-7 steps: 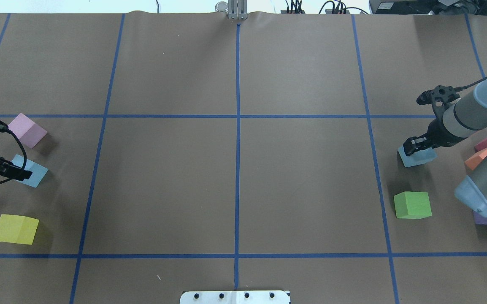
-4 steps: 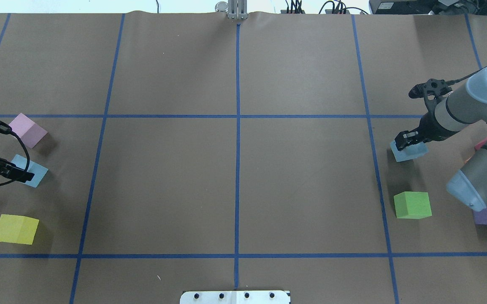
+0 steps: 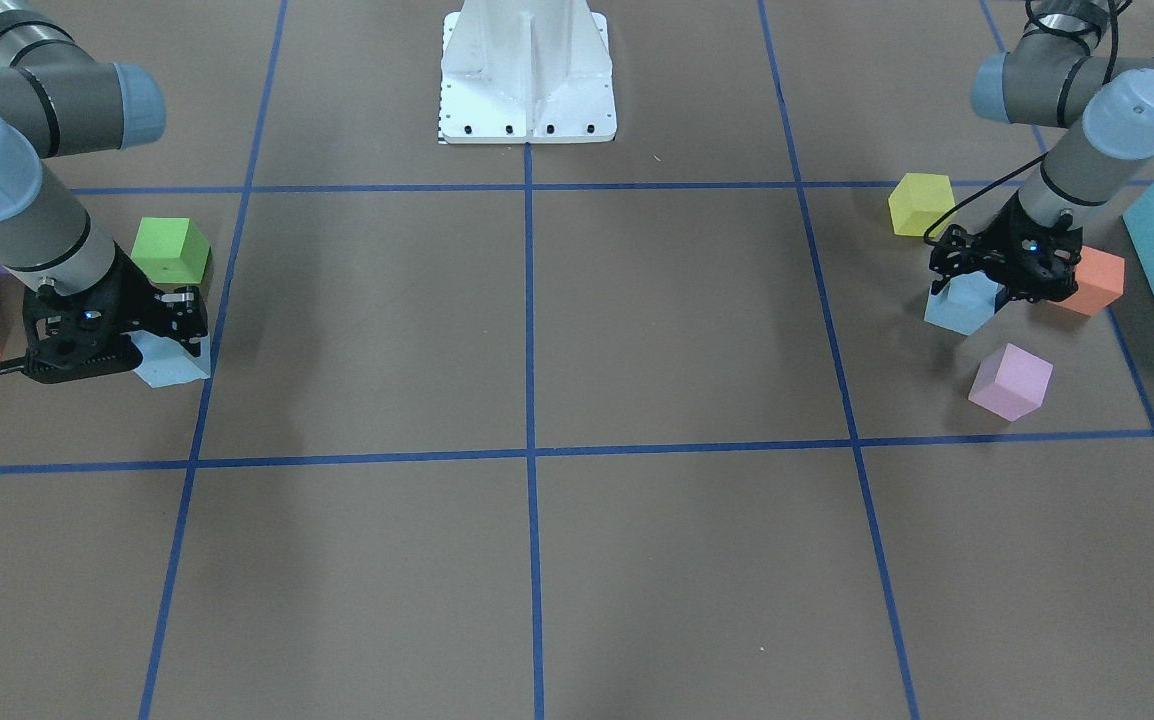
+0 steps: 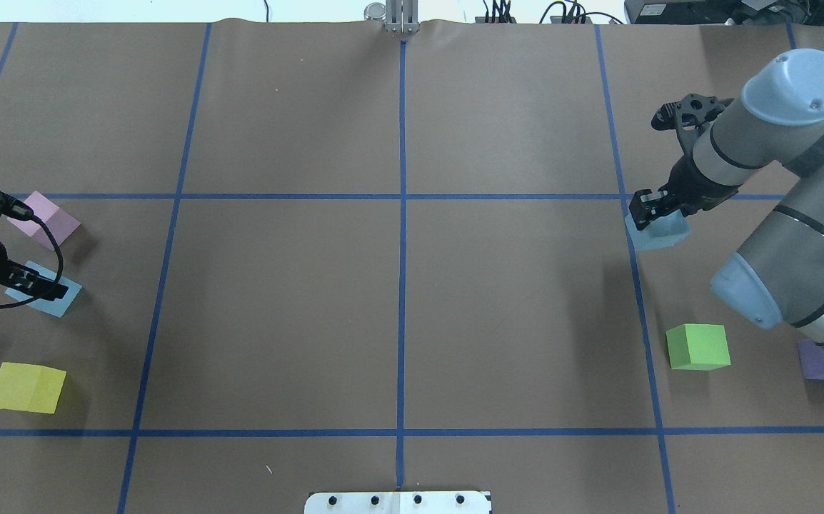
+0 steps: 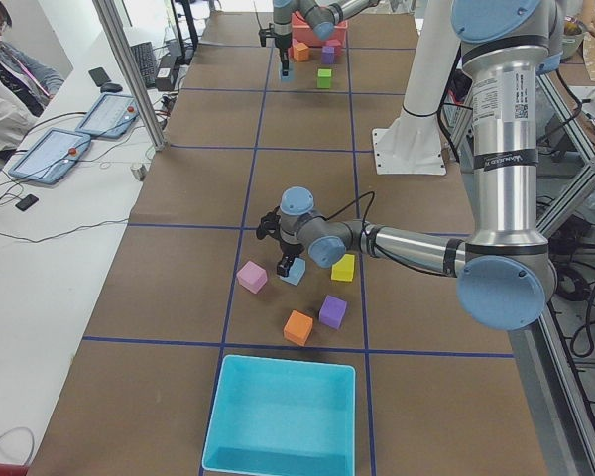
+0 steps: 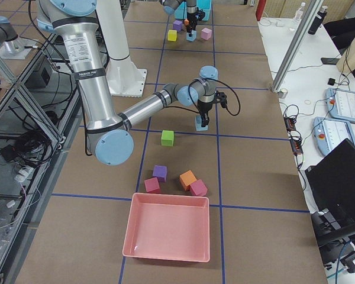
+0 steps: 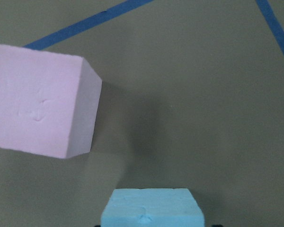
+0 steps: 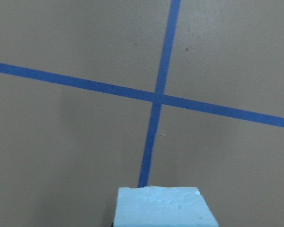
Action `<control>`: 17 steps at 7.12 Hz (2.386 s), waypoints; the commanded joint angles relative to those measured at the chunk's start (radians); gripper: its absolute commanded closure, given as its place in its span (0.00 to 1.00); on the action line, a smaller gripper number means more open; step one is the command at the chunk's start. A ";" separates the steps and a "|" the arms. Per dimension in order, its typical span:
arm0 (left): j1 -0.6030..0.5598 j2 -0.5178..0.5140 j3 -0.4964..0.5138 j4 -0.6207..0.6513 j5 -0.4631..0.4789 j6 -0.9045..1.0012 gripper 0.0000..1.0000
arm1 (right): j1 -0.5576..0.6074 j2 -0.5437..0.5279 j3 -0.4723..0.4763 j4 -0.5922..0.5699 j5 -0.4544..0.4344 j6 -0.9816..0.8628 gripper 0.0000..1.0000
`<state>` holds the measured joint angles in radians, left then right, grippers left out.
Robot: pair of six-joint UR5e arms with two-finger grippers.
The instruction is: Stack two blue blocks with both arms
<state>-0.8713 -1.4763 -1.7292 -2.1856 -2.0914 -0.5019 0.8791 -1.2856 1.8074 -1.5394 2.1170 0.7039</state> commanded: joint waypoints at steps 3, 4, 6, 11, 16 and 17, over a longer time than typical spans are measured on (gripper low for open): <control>0.000 -0.010 0.013 0.004 -0.003 -0.004 0.30 | -0.138 0.138 0.004 -0.036 -0.049 0.225 0.46; 0.000 -0.009 0.013 0.006 -0.004 -0.009 0.30 | -0.179 0.176 -0.003 -0.036 -0.070 0.288 0.46; -0.005 -0.036 -0.039 0.115 -0.095 -0.038 0.30 | -0.257 0.276 -0.037 -0.036 -0.127 0.421 0.46; -0.021 -0.347 -0.191 0.662 -0.099 -0.242 0.30 | -0.301 0.510 -0.297 -0.016 -0.199 0.491 0.45; -0.014 -0.553 -0.104 0.724 -0.099 -0.477 0.30 | -0.321 0.629 -0.477 0.079 -0.216 0.523 0.44; -0.012 -0.561 -0.102 0.721 -0.101 -0.509 0.30 | -0.331 0.638 -0.490 0.079 -0.232 0.526 0.43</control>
<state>-0.8855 -2.0175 -1.8422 -1.4636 -2.1907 -0.9756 0.5576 -0.6637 1.3367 -1.4615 1.8974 1.2278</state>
